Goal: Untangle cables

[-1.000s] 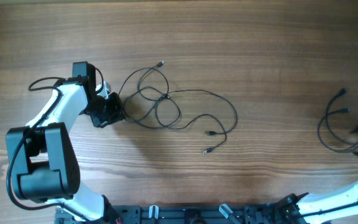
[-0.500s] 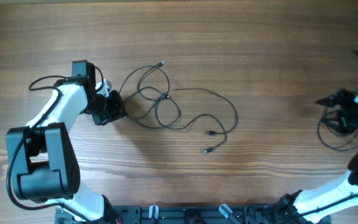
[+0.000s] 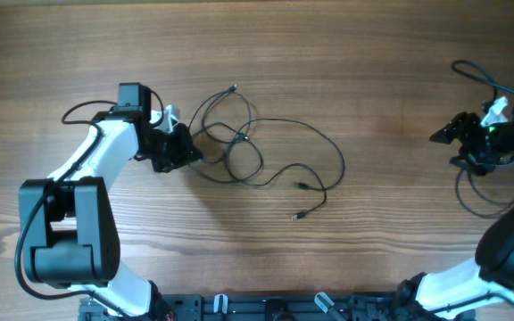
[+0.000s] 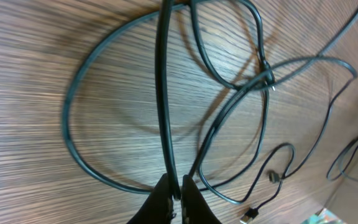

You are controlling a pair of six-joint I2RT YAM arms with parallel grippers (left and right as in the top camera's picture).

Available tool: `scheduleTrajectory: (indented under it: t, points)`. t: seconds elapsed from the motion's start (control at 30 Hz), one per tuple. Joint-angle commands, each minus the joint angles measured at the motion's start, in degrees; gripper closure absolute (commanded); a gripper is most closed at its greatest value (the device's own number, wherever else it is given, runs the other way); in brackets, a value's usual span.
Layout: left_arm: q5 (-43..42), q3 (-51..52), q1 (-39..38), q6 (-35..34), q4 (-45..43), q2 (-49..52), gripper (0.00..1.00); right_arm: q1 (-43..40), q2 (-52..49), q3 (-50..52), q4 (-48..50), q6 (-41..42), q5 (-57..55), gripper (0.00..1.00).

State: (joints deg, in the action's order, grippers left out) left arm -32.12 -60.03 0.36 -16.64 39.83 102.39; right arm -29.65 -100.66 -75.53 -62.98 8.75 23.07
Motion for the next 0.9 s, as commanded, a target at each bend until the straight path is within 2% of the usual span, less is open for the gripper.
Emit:
scheduleTrajectory:
  t: [0.0, 0.17, 0.27, 0.37, 0.5, 0.63, 0.87]
  points:
    - [-1.5, 0.1, -2.5, -0.1, -1.0, -0.5, 0.92, 0.6, 7.1, -2.1, 0.3, 0.2, -1.3, 0.3]
    - [-2.2, 0.1, -6.1, 0.0, -3.0, -0.5, 0.93, 4.1, 12.2, -2.1, -0.4, -2.1, -0.6, 0.27]
    - [-6.6, 0.1, -8.9, 0.0, -5.6, -0.5, 0.95, 8.8, 13.1, -2.1, -1.0, -3.1, -0.6, 0.25]
    - [-9.7, 0.1, -11.6, 0.2, -8.3, -0.6, 0.95, 15.2, 12.9, -1.8, -1.2, -3.5, -0.6, 0.24]
    - [-7.5, 0.1, -13.4, 3.0, -7.8, -1.0, 0.88, 26.1, 12.3, -1.6, -0.8, -3.4, -0.6, 0.21]
    - [-7.6, 0.1, -13.3, 3.0, -7.0, -1.3, 0.89, 33.6, 11.4, -1.6, 0.3, -2.1, -0.6, 0.18]
    - [-22.1, -0.4, -13.3, 2.7, -10.5, -4.5, 0.92, 45.7, 9.4, -1.6, 4.0, -2.4, -0.4, 0.11]
